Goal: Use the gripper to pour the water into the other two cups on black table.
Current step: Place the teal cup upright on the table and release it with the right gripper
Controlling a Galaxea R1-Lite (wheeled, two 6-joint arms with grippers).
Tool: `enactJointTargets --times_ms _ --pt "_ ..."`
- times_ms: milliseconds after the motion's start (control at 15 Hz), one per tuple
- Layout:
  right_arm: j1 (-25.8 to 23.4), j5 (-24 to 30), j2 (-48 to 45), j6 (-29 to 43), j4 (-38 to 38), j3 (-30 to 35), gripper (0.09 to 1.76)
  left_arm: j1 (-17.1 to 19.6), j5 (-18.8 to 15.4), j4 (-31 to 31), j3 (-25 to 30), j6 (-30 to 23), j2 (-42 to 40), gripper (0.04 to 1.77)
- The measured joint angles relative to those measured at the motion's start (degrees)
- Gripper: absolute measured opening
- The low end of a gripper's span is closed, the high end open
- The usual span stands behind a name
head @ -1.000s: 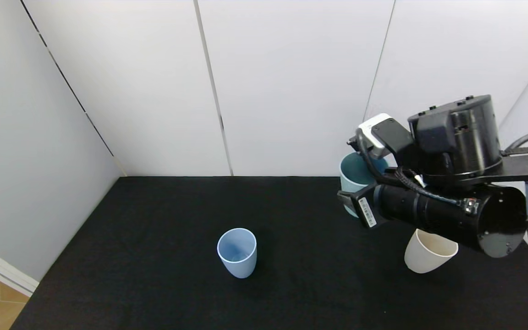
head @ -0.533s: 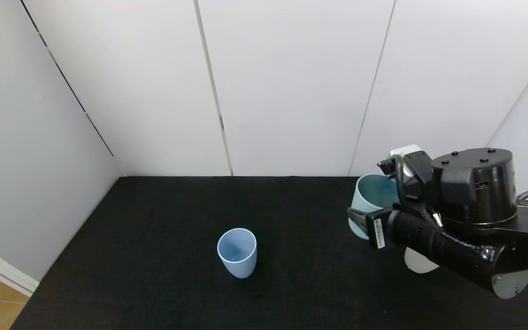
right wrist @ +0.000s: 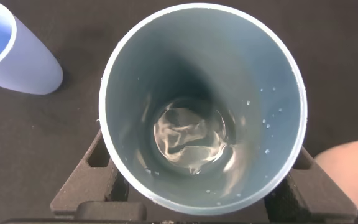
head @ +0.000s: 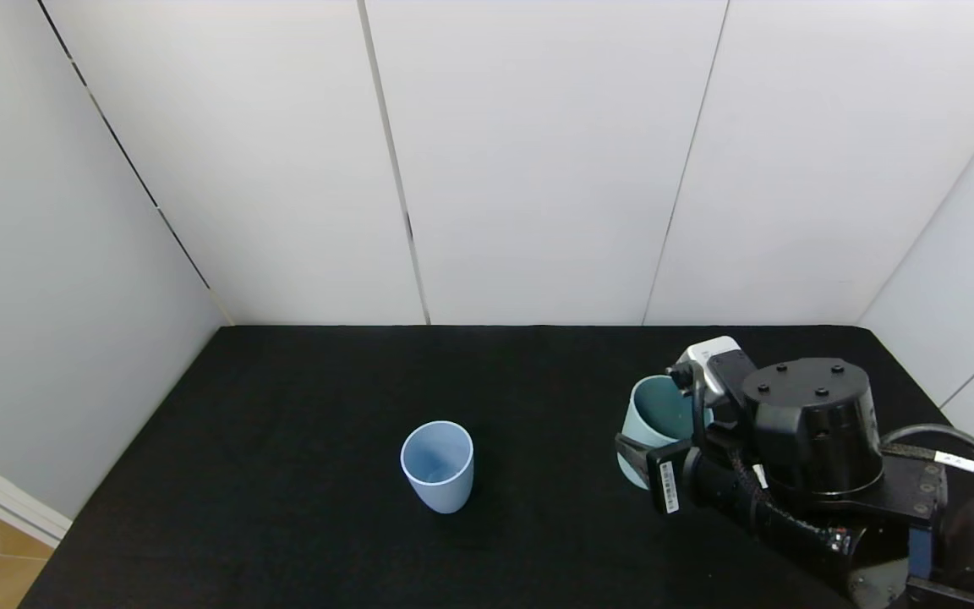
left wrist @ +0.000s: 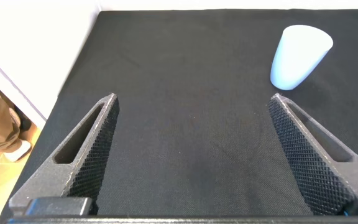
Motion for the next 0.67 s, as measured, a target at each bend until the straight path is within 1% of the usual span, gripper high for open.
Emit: enactJointTargets --times_ms 200,467,667 --pt "0.16 0.17 3.46 0.0 -6.19 2.56 1.18 0.0 0.0 0.0 0.0 0.0 0.0 1.72" --pt "0.4 0.09 7.24 0.05 -11.04 5.22 1.18 0.0 0.0 0.0 0.0 0.02 0.0 1.72" --pt "0.46 0.17 10.23 0.02 -17.73 7.72 1.18 0.0 -0.01 0.0 0.0 0.02 0.0 1.72"
